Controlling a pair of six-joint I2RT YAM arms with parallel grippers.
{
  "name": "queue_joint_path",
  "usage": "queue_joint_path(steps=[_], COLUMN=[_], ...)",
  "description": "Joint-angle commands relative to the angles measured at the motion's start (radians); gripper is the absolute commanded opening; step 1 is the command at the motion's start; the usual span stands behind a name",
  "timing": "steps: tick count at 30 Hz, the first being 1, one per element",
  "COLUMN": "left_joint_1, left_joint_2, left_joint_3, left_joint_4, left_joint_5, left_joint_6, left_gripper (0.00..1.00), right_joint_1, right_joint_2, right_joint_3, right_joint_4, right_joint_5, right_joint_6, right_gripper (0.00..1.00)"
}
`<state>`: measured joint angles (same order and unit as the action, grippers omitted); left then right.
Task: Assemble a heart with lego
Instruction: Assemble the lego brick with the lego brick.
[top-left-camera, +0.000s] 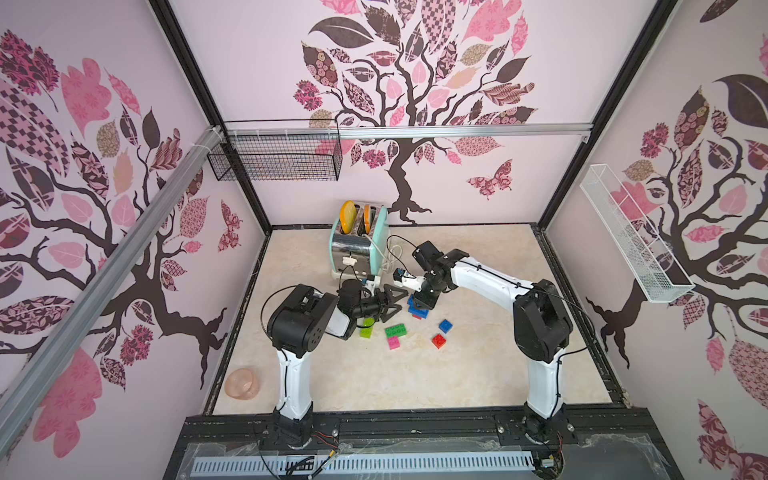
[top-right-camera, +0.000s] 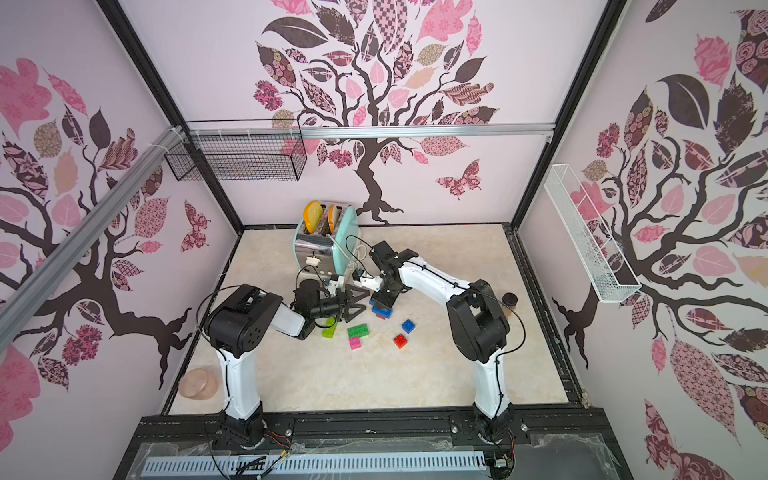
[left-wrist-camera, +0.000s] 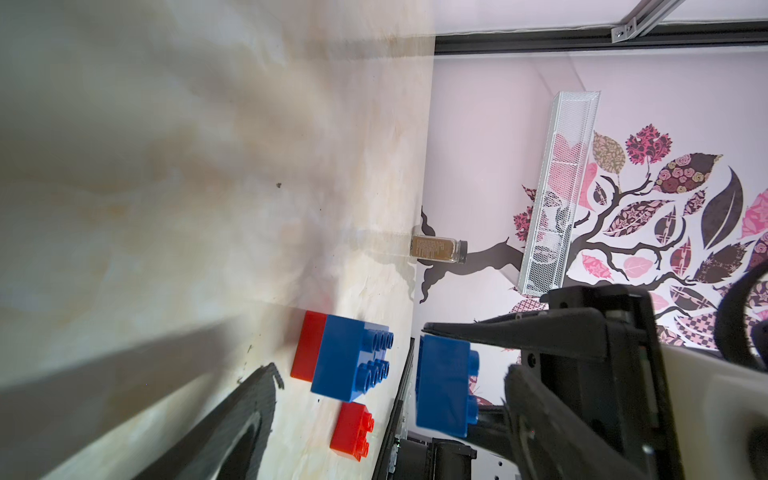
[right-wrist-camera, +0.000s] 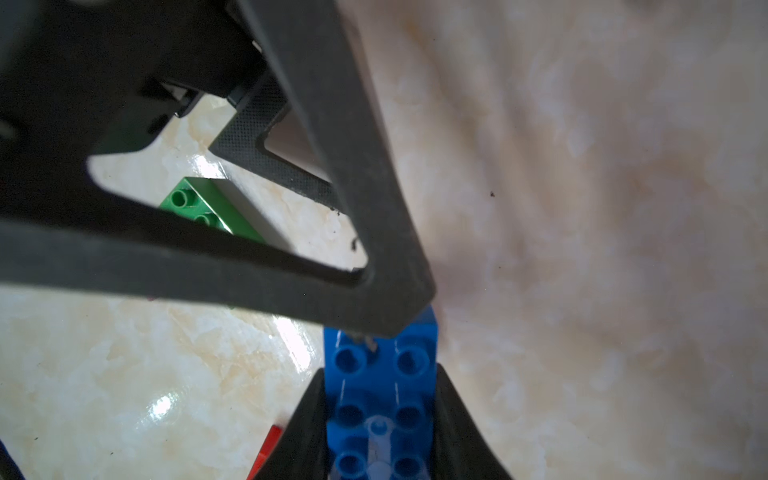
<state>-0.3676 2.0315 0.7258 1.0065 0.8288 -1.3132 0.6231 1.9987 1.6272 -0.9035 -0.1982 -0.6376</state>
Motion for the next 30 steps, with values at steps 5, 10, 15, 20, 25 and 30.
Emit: queue_joint_path(steps=[5, 10, 15, 20, 25, 30], left_joint_1=[-0.019, -0.03, -0.039, -0.047, -0.042, -0.039], left_joint_2=[-0.014, 0.005, 0.01, 0.017, 0.038, 0.061], left_joint_3=[0.02, 0.026, 0.028, 0.026, 0.014, 0.011], left_joint_4=[0.04, 0.067, 0.069, 0.071, 0.12, 0.167], left_joint_5=[0.032, 0.043, 0.05, 0.053, 0.051, 0.057], left_joint_6=[-0.003, -0.02, -0.021, -0.021, -0.06, -0.093], left_gripper=[0.86, 0.84, 0.81, 0.79, 0.74, 0.64], right_joint_1=[-0.004, -0.005, -0.004, 0.0, 0.002, 0.001], right_joint_2=[0.033, 0.039, 0.044, 0.049, 0.038, 0.019], right_joint_3=[0.049, 0.047, 0.047, 0.042, 0.023, 0.001], right_joint_4=[-0.032, -0.036, -0.021, -0.015, 0.007, 0.023], right_joint_5=[0.0, 0.009, 0.013, 0.022, 0.007, -0.007], right_joint_6=[-0.031, -0.036, -0.028, -0.028, -0.016, -0.006], right_gripper=[0.32, 0.32, 0.32, 0.32, 0.32, 0.32])
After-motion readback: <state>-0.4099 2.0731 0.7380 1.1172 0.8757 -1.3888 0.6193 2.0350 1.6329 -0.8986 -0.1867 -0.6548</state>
